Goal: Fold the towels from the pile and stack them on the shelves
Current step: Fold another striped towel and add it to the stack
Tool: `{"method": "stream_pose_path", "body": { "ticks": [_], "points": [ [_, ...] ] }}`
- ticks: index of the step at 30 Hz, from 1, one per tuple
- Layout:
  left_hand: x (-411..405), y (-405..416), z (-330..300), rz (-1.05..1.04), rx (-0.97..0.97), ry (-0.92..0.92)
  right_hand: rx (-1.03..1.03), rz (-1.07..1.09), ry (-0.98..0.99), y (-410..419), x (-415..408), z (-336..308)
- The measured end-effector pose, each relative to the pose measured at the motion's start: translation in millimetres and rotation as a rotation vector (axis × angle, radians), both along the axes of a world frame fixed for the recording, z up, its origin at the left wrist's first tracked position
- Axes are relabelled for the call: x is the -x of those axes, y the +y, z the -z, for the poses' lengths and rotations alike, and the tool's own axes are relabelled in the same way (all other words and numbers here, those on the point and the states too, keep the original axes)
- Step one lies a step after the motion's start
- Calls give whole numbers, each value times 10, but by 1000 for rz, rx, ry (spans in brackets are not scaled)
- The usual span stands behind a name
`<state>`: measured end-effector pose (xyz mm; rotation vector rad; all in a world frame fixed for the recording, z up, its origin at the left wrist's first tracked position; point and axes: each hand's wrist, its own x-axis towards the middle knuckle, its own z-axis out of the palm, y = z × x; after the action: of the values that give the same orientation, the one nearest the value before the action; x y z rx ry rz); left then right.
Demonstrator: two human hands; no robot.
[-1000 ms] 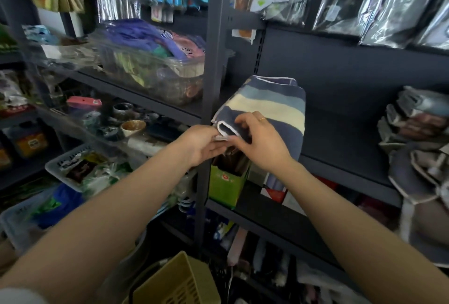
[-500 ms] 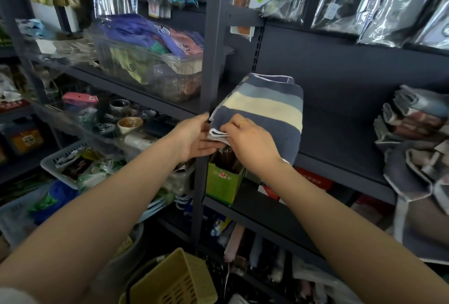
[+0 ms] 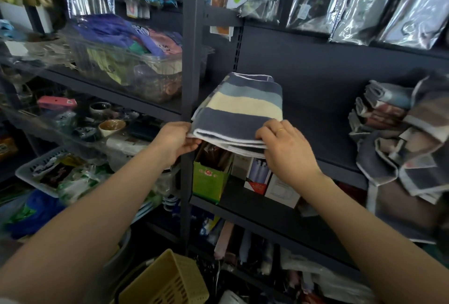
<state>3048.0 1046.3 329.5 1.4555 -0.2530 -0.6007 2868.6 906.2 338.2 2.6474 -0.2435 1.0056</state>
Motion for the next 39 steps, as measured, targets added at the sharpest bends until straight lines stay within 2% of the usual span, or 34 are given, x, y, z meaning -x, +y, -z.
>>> {"method": "stream_pose_path", "body": {
  "ticks": [3,5,10,14,17,19,21,23,25,27,30,33,36,39],
  "points": [
    [81,2,-7,73,-15,74,-7,-52,85,-30,-43,130],
    [110,-4,-23,99,-30,55,-67,-65,71,-32,-67,153],
    [122,-55,-25,106,-107,-329,-77,-132,38,0,-157,121],
    [59,-60,-18,23,-48,-289,-99,-259,164,7,-154,93],
    [-20,12,47,54,-145,-250,-286,-303,316,-45,-172,-3],
    [-114,24,74,82,-253,-342,-386,-258,221,-145,-221,-109],
    [-204,-33,23,62,-255,-409,-490,-252,27,-337,-328,-219],
    [-247,-135,-115,40,-213,-316,-599,-189,-51,-593,-496,-298],
    [-320,-251,-283,30,-184,-191,-727,-71,24,-896,-698,-343],
    [-398,-369,-455,59,-258,-179,-898,24,107,-1181,-884,-351],
    [-489,-583,-678,94,-477,-334,-1119,67,67,-1515,-1092,-365],
    [-599,-929,-842,164,-617,-454,-1367,39,7,-1810,-1276,-369],
    [-672,-1302,-956,223,-686,-464,-1431,38,-7,-1994,-1389,-416],
    [-732,-1656,-972,174,-794,-540,-1396,-52,15,-2133,-1443,-440]
  ]
}}
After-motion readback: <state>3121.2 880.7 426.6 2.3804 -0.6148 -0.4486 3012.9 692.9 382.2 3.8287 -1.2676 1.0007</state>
